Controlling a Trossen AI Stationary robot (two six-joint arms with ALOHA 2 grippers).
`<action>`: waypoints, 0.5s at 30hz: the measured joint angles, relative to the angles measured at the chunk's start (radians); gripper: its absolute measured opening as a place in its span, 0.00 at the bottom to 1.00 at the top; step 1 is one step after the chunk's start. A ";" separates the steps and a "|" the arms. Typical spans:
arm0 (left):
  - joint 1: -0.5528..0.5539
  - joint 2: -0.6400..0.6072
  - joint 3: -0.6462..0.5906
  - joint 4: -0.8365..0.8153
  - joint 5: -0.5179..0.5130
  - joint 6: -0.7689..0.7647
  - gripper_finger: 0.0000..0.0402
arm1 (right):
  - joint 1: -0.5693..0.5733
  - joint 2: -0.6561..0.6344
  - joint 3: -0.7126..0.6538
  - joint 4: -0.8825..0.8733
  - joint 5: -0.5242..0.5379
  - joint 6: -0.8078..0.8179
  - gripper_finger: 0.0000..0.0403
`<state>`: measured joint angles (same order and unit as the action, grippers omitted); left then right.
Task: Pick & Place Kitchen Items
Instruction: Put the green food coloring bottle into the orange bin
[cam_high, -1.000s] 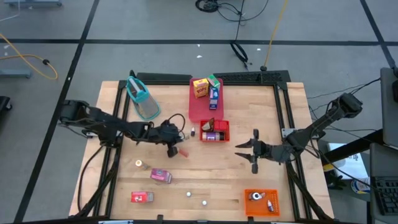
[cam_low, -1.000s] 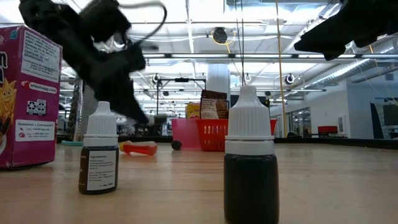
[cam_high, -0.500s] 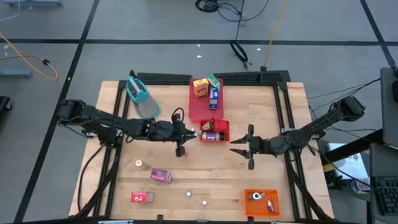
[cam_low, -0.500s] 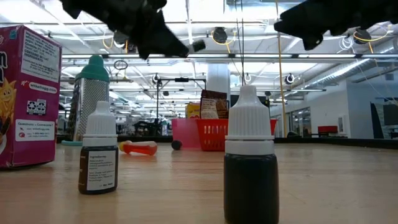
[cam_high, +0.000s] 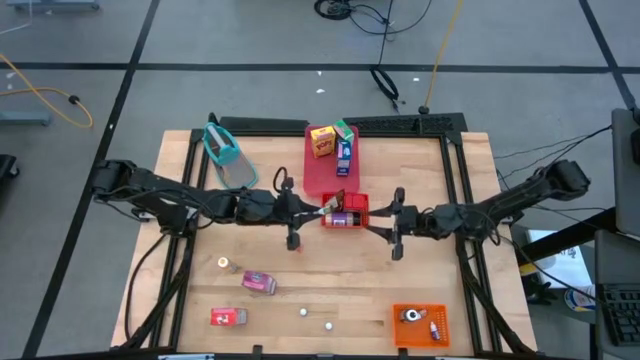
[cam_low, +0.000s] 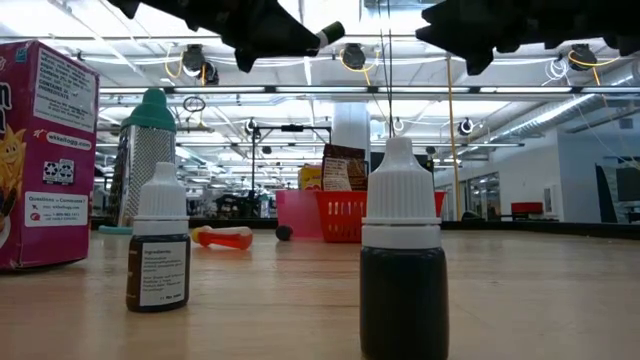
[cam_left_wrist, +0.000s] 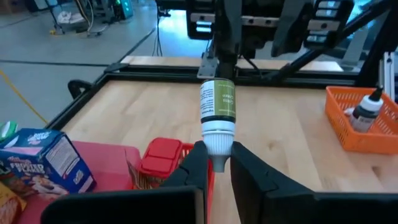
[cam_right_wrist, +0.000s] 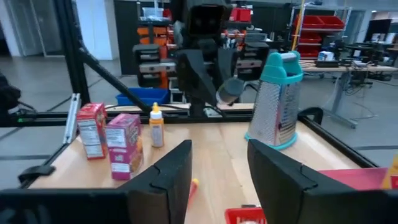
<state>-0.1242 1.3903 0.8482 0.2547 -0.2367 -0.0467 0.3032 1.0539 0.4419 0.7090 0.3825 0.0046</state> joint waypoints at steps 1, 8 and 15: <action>0.000 0.000 0.000 0.008 0.000 0.000 0.09 | -0.010 0.009 0.000 0.016 -0.009 -0.004 0.38; -0.001 0.094 0.001 0.170 0.026 0.024 0.07 | -0.055 0.097 0.000 0.124 -0.078 -0.014 0.39; 0.005 0.187 0.000 0.297 0.032 0.026 0.10 | -0.067 0.162 0.000 0.170 -0.078 -0.020 0.39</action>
<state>-0.1193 1.5772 0.8486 0.5517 -0.2043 -0.0208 0.2358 1.2160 0.4419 0.8788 0.3046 -0.0155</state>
